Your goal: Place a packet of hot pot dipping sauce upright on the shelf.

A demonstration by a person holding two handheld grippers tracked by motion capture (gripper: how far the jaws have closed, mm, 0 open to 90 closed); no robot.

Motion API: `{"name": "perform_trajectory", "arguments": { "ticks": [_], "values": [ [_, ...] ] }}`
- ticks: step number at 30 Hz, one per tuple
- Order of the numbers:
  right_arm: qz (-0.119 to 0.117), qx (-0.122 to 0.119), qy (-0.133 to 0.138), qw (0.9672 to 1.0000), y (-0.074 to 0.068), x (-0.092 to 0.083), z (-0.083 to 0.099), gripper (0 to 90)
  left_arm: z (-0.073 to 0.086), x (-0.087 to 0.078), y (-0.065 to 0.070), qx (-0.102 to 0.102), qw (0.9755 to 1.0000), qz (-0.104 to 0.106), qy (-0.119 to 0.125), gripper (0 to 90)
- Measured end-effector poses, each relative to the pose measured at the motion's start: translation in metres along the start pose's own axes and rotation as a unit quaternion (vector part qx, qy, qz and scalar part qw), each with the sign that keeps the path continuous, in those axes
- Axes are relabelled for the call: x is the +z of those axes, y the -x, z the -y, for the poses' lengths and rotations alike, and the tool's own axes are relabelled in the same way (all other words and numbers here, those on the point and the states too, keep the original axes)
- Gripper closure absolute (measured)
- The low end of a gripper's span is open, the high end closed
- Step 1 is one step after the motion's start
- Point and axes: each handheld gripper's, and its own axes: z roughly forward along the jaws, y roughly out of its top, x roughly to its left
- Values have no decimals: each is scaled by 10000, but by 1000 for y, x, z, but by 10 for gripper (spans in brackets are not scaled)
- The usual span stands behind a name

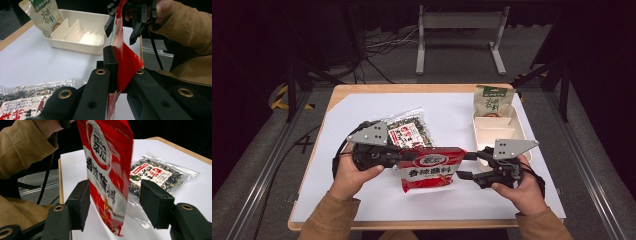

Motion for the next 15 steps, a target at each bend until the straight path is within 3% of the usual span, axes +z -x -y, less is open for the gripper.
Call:
{"name": "perform_trajectory", "arguments": {
  "ticks": [10,15],
  "values": [
    [-126,-122,-453,9988,2,22,-13,477,2,0,-1,5,9998,69,169,890],
    [-242,-57,-420,9988,5,32,-9,512,3,-3,0,-9,9996,65,274,891]
  ]
}}
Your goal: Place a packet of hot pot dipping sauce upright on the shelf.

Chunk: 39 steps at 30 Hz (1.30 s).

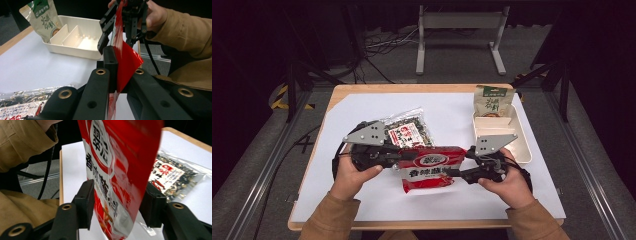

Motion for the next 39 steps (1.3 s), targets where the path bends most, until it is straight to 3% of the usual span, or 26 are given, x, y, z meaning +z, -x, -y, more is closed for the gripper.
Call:
{"name": "perform_trajectory", "arguments": {
  "ticks": [11,16,19,27,29,32,39],
  "values": [
    [-315,122,-165,9993,3,23,10,614,0,-4,2,17,10000,-57,49,891],
    [-422,191,-143,9988,4,24,16,809,1,-8,1,11,9999,-69,90,890],
    [-549,238,-105,9982,4,23,15,878,2,-10,1,-16,9999,-63,160,890],
    [-652,403,-98,9970,2,17,7,895,3,-15,0,-67,9994,-202,273,876],
    [-679,439,-100,9967,1,14,5,897,3,-16,0,-102,9989,-277,354,801],
    [-649,482,-127,9966,2,9,4,897,3,-17,-2,-167,9980,-402,464,606],
    [-573,608,-80,9965,5,-5,2,897,4,-17,-3,-164,9962,-738,433,362]
  ]
}}
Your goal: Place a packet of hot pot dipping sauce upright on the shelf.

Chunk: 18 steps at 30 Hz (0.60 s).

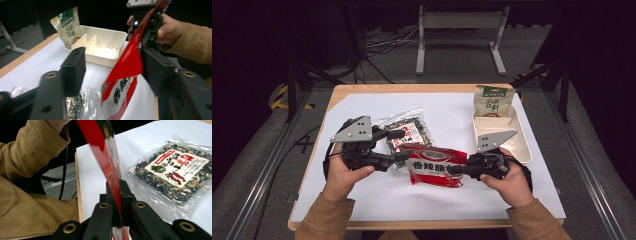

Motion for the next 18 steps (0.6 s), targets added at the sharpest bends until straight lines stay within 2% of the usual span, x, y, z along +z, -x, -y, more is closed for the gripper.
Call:
{"name": "perform_trajectory", "arguments": {
  "ticks": [9,18],
  "values": [
    [246,17,114,9996,1,-24,-8,897,5,-7,-5,14,9996,-235,-133,305],
    [412,82,272,9987,7,-45,-17,896,14,-11,-12,-124,9985,-466,-265,296]
  ]
}}
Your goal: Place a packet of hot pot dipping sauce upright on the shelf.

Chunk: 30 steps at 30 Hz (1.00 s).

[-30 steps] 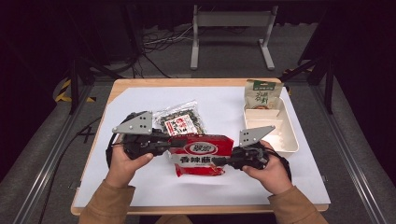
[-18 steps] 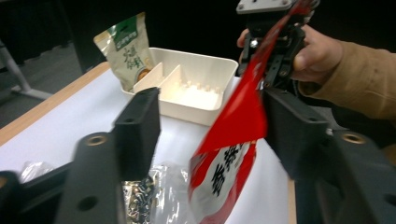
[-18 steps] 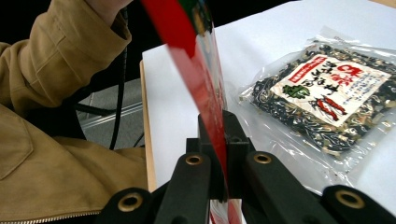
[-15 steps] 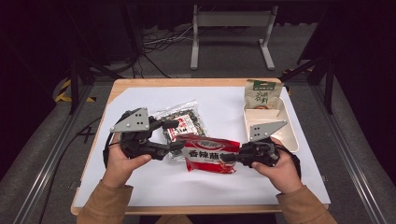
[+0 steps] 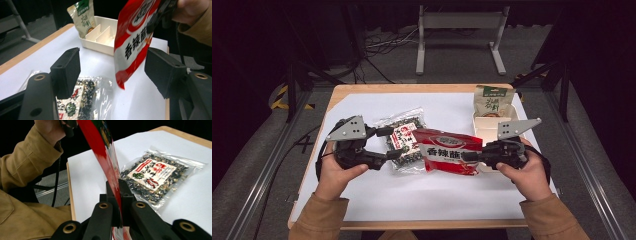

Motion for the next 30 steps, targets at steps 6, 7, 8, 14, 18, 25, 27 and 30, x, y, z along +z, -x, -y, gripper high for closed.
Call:
{"name": "perform_trajectory", "arguments": {
  "ticks": [6,7,8,14,18,25,27,30],
  "values": [
    [146,2,53,9999,4,-11,-8,895,8,1,-6,-116,9997,-226,1,308],
    [174,6,76,9998,5,-13,-9,895,9,1,-8,-149,9994,-311,-37,313],
    [197,10,103,9998,7,-15,-10,895,10,1,-9,-166,9992,-345,-96,317],
    [301,85,264,9992,16,-26,-15,895,15,0,-14,-278,9981,-496,-243,318],
    [379,110,351,9986,21,-31,-18,895,19,0,-18,-332,9968,-626,-364,316],
    [628,115,419,9971,33,-43,-24,895,26,0,-25,-468,9953,-699,-470,317],
    [697,117,454,9965,37,-47,-26,895,28,-1,-26,-515,9950,-698,-486,316],
    [797,134,536,9953,43,-53,-28,895,30,-1,-28,-548,9948,-708,-488,313]
  ]
}}
